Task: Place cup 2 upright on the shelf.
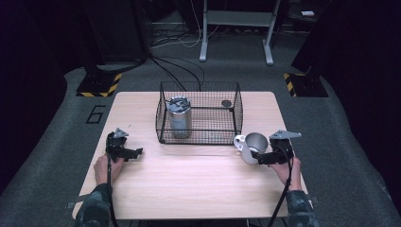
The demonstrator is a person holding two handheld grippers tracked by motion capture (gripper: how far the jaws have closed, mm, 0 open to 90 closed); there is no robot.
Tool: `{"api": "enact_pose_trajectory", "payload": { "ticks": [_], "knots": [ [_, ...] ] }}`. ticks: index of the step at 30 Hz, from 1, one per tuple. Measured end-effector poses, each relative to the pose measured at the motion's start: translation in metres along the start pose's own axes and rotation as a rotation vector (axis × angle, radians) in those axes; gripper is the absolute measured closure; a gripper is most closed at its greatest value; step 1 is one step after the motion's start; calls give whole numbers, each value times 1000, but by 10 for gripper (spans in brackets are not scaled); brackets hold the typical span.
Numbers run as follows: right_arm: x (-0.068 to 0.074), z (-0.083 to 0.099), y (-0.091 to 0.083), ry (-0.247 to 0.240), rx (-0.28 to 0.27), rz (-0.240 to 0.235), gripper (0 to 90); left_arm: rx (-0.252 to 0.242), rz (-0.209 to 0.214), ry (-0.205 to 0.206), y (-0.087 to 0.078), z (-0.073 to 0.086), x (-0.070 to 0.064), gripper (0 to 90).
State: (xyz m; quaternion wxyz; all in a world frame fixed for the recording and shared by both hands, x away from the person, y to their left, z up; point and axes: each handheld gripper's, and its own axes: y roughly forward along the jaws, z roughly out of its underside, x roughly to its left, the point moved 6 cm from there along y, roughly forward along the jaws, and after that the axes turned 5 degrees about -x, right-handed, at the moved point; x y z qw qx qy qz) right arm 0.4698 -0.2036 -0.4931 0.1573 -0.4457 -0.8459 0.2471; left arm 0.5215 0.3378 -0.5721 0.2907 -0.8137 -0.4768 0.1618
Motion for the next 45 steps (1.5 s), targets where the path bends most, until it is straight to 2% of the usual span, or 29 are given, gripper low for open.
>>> {"api": "enact_pose_trajectory", "payload": {
  "ticks": [6,8,15,20,21,24,28,32,37,45],
  "knots": [
    [5,-7,14,-25,33,-27,19,0,0,-1,0,0,0,0],
    [5,-8,16,-37,35,-9,48,0,0,0,0,0,0,0],
    [6,-9,15,-79,46,-13,61,-1,-1,-1,0,0,0,0],
    [8,-7,13,-79,42,-17,62,1,-2,-2,0,0,0,0],
    [8,-7,13,-84,35,-13,62,15,0,11,-1,1,1,0],
    [11,-7,10,-97,49,-10,62,-4,-6,-12,0,0,0,0],
    [13,-9,6,-96,41,-13,63,7,-7,-5,-1,1,1,0],
    [17,-9,3,-98,37,-13,63,-2,-8,-13,0,0,0,0],
    [21,-12,0,-82,17,-37,63,0,-8,-11,0,0,0,0],
    [28,-19,-8,-84,1,-66,63,0,-8,-12,0,0,0,0]
  ]
}}
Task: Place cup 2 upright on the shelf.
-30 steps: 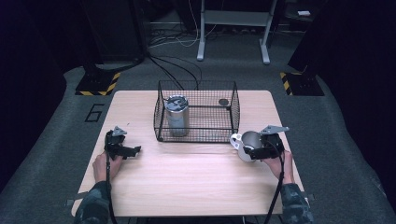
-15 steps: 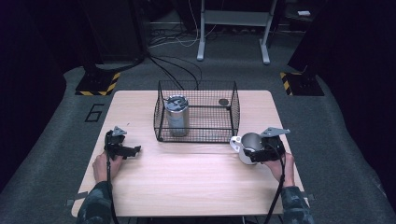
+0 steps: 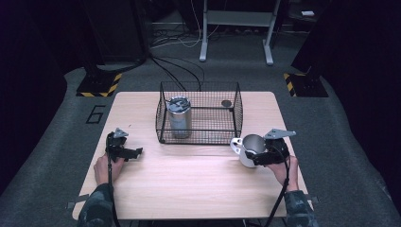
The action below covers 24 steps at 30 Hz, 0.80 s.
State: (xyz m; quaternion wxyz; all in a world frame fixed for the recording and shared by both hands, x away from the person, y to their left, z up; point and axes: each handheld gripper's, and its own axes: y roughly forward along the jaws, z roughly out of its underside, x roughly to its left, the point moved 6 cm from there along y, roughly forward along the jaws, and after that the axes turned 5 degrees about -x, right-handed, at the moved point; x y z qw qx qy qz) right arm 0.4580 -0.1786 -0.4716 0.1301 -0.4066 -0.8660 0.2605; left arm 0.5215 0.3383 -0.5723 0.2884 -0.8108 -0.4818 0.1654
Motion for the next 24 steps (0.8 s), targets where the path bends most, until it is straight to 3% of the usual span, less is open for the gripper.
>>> {"api": "enact_pose_trajectory", "payload": {
  "ticks": [3,24],
  "knots": [
    [1,-3,0,19,0,-5,63,0,0,0,0,0,0,0],
    [21,-34,-12,-17,-34,-51,64,5,-2,-4,0,0,0,0]
  ]
}}
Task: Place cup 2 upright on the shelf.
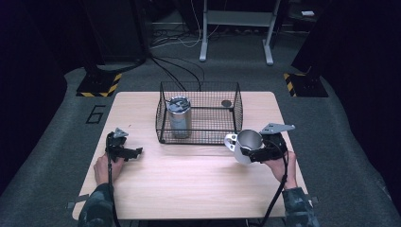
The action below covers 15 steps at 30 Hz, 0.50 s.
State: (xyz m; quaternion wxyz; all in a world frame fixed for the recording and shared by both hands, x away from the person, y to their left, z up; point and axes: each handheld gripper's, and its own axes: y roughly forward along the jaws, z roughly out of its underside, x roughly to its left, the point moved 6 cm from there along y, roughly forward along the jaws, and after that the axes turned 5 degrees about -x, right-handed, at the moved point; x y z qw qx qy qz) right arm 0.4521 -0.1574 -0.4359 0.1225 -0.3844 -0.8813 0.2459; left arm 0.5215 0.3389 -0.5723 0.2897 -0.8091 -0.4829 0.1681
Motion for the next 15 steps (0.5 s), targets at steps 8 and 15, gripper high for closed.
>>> {"api": "enact_pose_trajectory", "payload": {
  "ticks": [8,15],
  "knots": [
    [5,-16,-2,2,-15,-11,63,0,-1,-1,0,0,0,0],
    [9,-27,-1,-15,-17,-14,63,-2,0,-2,0,0,0,0]
  ]
}}
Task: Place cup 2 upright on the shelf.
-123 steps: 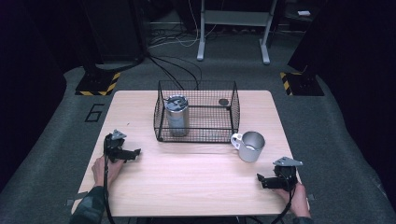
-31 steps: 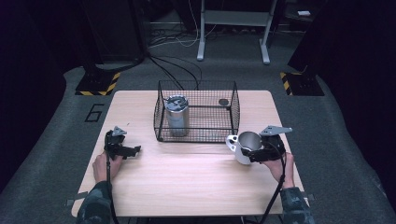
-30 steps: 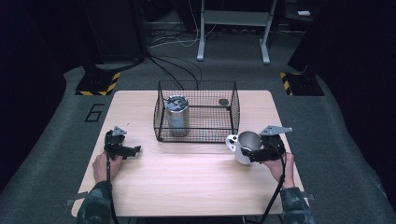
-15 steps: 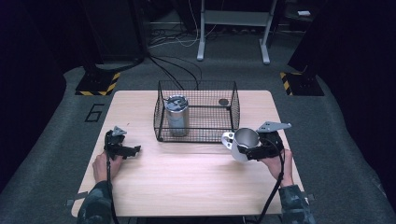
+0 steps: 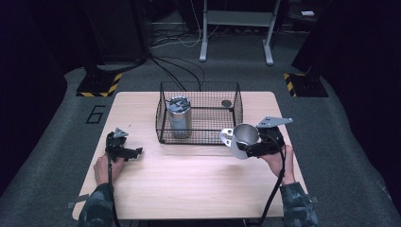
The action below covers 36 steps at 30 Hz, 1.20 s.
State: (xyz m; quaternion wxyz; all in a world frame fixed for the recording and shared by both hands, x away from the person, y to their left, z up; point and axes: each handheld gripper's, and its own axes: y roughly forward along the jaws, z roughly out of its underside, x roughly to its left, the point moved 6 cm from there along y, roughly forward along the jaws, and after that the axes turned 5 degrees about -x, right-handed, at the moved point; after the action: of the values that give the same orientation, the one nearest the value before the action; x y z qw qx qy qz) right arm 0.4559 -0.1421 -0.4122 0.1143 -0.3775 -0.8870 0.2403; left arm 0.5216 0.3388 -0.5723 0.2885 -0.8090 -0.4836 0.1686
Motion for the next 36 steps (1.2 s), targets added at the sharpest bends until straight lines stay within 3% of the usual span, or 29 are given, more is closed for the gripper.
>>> {"api": "enact_pose_trajectory", "payload": {
  "ticks": [15,36],
  "knots": [
    [3,-22,9,-34,-6,-14,64,-4,-3,4,0,0,1,0],
    [5,-52,24,-43,-22,-32,63,-7,-2,6,1,-1,1,0]
  ]
}}
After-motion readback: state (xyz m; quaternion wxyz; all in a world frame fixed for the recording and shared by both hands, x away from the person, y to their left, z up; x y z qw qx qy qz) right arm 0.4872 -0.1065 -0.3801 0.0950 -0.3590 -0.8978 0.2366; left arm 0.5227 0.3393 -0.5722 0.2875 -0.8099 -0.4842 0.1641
